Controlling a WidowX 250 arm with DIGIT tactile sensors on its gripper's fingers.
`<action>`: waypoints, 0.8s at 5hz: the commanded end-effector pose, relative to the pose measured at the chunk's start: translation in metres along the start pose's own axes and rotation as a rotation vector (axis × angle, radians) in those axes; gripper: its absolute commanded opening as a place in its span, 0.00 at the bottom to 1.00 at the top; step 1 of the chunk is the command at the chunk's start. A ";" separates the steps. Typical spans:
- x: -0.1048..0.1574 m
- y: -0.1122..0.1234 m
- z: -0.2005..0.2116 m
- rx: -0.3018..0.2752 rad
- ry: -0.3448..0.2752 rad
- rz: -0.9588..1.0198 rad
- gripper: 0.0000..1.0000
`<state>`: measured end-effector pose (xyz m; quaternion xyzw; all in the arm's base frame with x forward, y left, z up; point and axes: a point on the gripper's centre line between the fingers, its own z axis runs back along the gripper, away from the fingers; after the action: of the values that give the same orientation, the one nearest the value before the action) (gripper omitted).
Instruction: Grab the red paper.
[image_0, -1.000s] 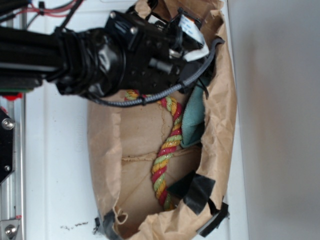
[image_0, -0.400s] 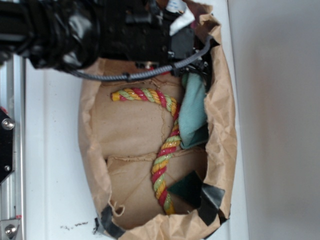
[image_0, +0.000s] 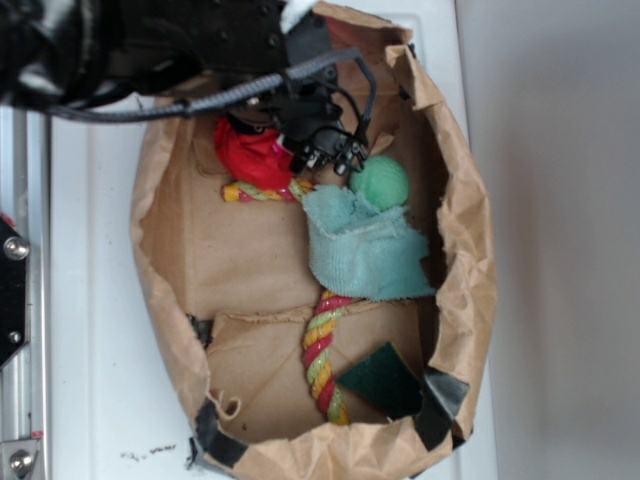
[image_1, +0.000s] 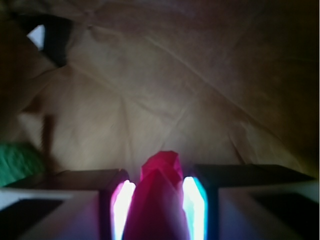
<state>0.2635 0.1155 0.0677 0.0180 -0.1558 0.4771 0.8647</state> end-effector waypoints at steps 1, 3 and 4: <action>-0.006 -0.019 0.031 -0.111 0.036 -0.151 0.00; -0.030 -0.061 0.046 -0.155 0.102 -0.640 0.00; -0.028 -0.071 0.064 -0.200 0.097 -0.803 0.00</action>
<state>0.2870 0.0238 0.1104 -0.0306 -0.1095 0.0905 0.9894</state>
